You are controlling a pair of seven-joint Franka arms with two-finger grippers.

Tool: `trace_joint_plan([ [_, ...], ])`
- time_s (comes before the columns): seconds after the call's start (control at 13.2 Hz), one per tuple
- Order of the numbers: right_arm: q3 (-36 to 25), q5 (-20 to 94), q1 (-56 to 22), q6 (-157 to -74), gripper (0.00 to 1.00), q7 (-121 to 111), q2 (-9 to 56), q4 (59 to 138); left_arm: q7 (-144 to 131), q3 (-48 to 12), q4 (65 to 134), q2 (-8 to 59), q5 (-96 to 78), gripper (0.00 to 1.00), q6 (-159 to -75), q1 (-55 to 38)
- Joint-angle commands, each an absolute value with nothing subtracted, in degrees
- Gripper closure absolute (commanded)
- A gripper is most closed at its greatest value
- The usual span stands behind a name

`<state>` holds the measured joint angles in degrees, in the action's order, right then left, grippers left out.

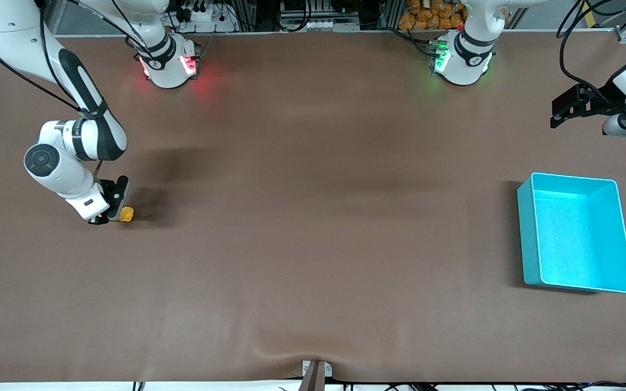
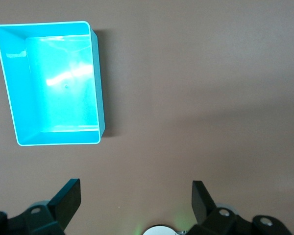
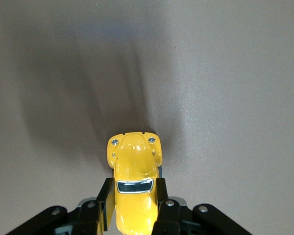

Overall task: Wind and store yellow beetle car
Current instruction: 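Drag the car backward along the table with the right gripper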

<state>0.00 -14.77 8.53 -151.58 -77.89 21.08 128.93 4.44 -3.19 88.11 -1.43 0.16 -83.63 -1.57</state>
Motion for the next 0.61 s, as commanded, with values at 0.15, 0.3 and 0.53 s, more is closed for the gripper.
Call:
trace_joint_plan([
  [0.15,0.0,-16.7,14.2,-155.7,0.67,-82.8,31.1,120.0,4.5,-3.3,88.1,-2.1,-0.3,0.0,-83.2,-1.4],
  [0.3,0.0,-16.4,14.2,-155.7,0.36,-82.6,31.0,119.9,4.5,-3.3,88.1,-2.1,-0.3,0.0,-83.2,-1.4],
  [0.53,0.1,-16.2,14.3,-155.7,0.0,-82.5,30.9,119.5,4.5,-3.3,88.1,-2.1,-0.3,0.0,-83.2,-1.4],
])
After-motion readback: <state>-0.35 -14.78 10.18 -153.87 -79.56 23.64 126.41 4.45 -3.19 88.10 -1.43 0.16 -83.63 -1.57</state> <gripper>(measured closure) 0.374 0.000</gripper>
